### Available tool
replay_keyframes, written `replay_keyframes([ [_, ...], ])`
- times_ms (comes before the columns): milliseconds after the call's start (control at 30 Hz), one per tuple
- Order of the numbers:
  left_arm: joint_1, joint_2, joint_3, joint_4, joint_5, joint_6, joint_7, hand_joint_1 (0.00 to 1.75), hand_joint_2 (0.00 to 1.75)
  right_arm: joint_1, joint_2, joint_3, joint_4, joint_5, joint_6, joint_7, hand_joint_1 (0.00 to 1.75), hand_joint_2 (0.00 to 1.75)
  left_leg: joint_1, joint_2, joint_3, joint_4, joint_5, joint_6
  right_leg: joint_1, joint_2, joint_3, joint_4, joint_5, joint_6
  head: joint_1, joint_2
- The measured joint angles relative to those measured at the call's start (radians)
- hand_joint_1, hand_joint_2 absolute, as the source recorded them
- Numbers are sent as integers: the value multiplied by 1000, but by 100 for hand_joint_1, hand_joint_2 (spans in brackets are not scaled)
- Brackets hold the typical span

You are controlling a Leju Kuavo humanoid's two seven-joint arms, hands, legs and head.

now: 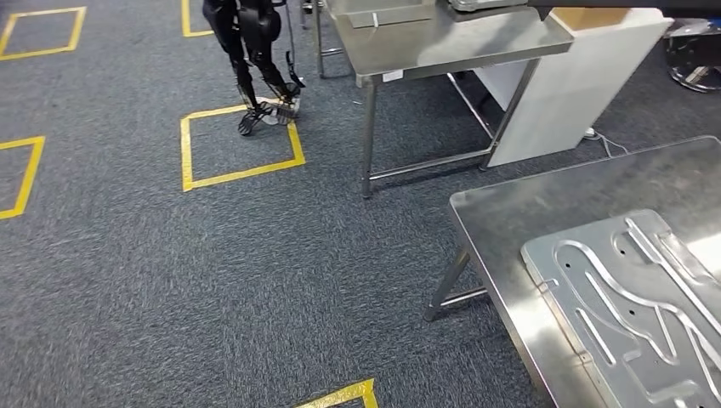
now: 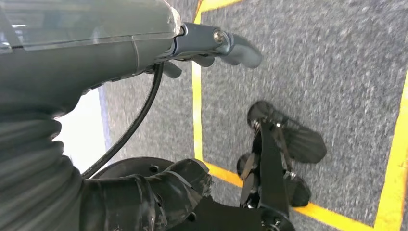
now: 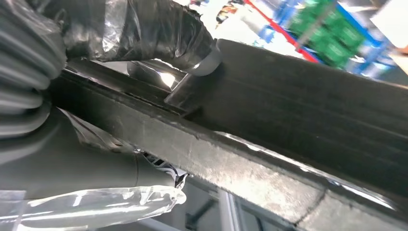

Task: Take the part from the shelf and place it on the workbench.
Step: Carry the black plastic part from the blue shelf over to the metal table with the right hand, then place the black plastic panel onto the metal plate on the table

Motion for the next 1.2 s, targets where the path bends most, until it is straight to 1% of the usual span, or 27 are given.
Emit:
replay_keyframes([
  [33,-1,0,0,0,0,1,-3,0,175,2,-1,6,1,-4,-2,3,175,175,-2,10,5,-9,1,1,-4,15,-2,-4,4,8,0,0],
  [67,-2,-1,0,0,0,1,-7,0,175,6,-4,11,2,-8,-5,6,175,175,-3,24,10,-16,6,5,-8,19,-5,-7,6,14,-1,0],
  [100,-3,-1,0,0,0,0,-11,0,175,9,-8,16,4,-12,-8,7,175,175,-2,39,15,-27,11,11,-7,2,-9,-3,2,19,0,0],
  [133,-4,-2,0,0,-1,0,-15,0,175,11,-11,19,5,-15,-12,8,175,175,0,55,19,-38,16,16,-5,-29,-19,16,-11,22,1,0],
  [200,-4,-2,0,0,-1,-2,-19,0,175,15,-11,26,6,-19,-21,9,175,175,0,83,24,-48,21,21,-2,-106,-63,110,-63,28,2,0],
  [267,-3,-2,0,0,-2,-2,-20,0,175,23,-10,33,8,-20,-25,9,175,175,-1,110,24,-47,18,22,-6,-137,-116,223,-107,36,2,0],
  [300,-2,-2,0,0,-2,-3,-21,0,175,27,-10,37,9,-20,-26,9,175,175,-1,124,25,-45,15,21,-9,-143,-126,245,-107,39,2,0],
  [333,-2,-2,0,0,-2,-4,-22,0,175,30,-10,40,10,-20,-27,9,175,175,0,137,26,-43,12,20,-11,-147,-117,228,-89,41,2,0],
  [367,-2,-2,0,0,-2,-5,-23,0,175,31,-10,43,10,-21,-28,9,175,175,0,150,27,-41,8,18,-11,-154,-89,174,-56,43,2,0],
  [433,-3,-3,0,0,-3,-6,-28,0,175,32,-11,47,10,-30,-33,6,175,175,-3,174,32,-37,-2,10,-5,-191,-18,39,-3,42,2,0],
  [467,-3,-3,0,0,-3,-6,-30,0,175,32,-12,49,9,-36,-35,4,175,175,-5,184,35,-35,-6,5,-1,-203,4,-3,9,37,2,0],
  [500,-4,-3,0,0,-3,-6,-31,0,175,33,-12,52,8,-43,-37,2,175,175,-7,193,39,-35,-10,0,4,-209,11,-19,9,31,2,0],
  [567,-5,-2,0,0,-3,-6,-31,0,175,36,-18,61,6,-53,-37,-1,175,175,-9,211,47,-36,-15,-9,9,-188,10,-18,9,18,2,0],
  [600,-6,-2,0,0,-3,-6,-31,0,175,37,-21,66,4,-58,-37,-1,175,175,-8,213,49,-34,-20,-14,6,-178,11,-19,9,13,1,0],
  [667,-7,-2,0,0,-2,-6,-30,0,175,38,-24,72,-2,-66,-37,-3,175,175,-4,180,38,2,-49,-22,2,-156,16,-23,10,0,1,0],
  [733,-5,-2,0,0,-2,-7,-29,0,175,43,-20,77,-5,-76,-38,-4,175,175,0,129,-14,113,-104,-22,2,-136,18,-24,9,-11,0,0],
  [767,-3,-2,0,0,-1,-8,-29,0,175,48,-16,81,-5,-81,-39,-4,175,175,0,116,-49,180,-129,-21,4,-124,18,-24,9,-14,0,0],
  [800,-2,-2,0,0,-1,-8,-29,0,175,55,-13,85,-5,-88,-41,-4,175,175,0,109,-78,230,-139,-19,7,-109,18,-23,9,-16,0,0],
  [833,-1,-2,0,0,0,-8,-29,0,175,63,-11,89,-5,-96,-44,-4,175,175,-1,105,-93,250,-132,-16,9,-93,18,-22,9,-16,0,0],
  [867,-1,-2,0,0,0,-8,-29,0,175,69,-10,93,-5,-104,-49,-3,175,175,-1,100,-91,231,-107,-11,11,-77,18,-20,9,-16,0,0],
  [900,-1,-2,0,0,1,-8,-29,0,175,74,-10,96,-5,-111,-53,-3,175,175,-2,89,-72,177,-68,-5,12,-62,18,-19,9,-16,0,0],
  [967,-1,0,0,0,1,-7,-31,0,175,83,-13,101,-5,-126,-65,-1,175,175,-1,36,-20,49,-7,6,12,-35,15,-15,8,-14,1,0],
  [1033,-1,2,0,0,1,-7,-33,0,175,96,-20,102,-6,-141,-78,-1,175,175,-1,3,9,-11,7,9,7,-10,10,-15,10,-5,1,0],
  [1100,-2,1,0,0,1,-7,-34,0,175,112,-35,103,-9,-151,-85,-1,175,175,-2,23,19,-24,10,10,0,15,7,-21,15,10,0,0],
  [1133,-3,1,0,0,1,-7,-35,0,175,118,-45,103,-12,-155,-87,-2,175,175,-1,37,23,-33,14,14,0,6,4,-19,12,17,1,0],
  [1167,-3,1,0,0,1,-8,-36,0,175,122,-54,104,-14,-158,-88,-3,175,175,1,51,26,-42,19,17,1,-20,-4,-5,1,22,1,0],
  [1200,-3,1,0,0,1,-10,-37,0,175,124,-61,105,-16,-162,-88,-3,175,175,2,65,30,-50,23,21,3,-56,-20,29,-20,26,2,0],
])
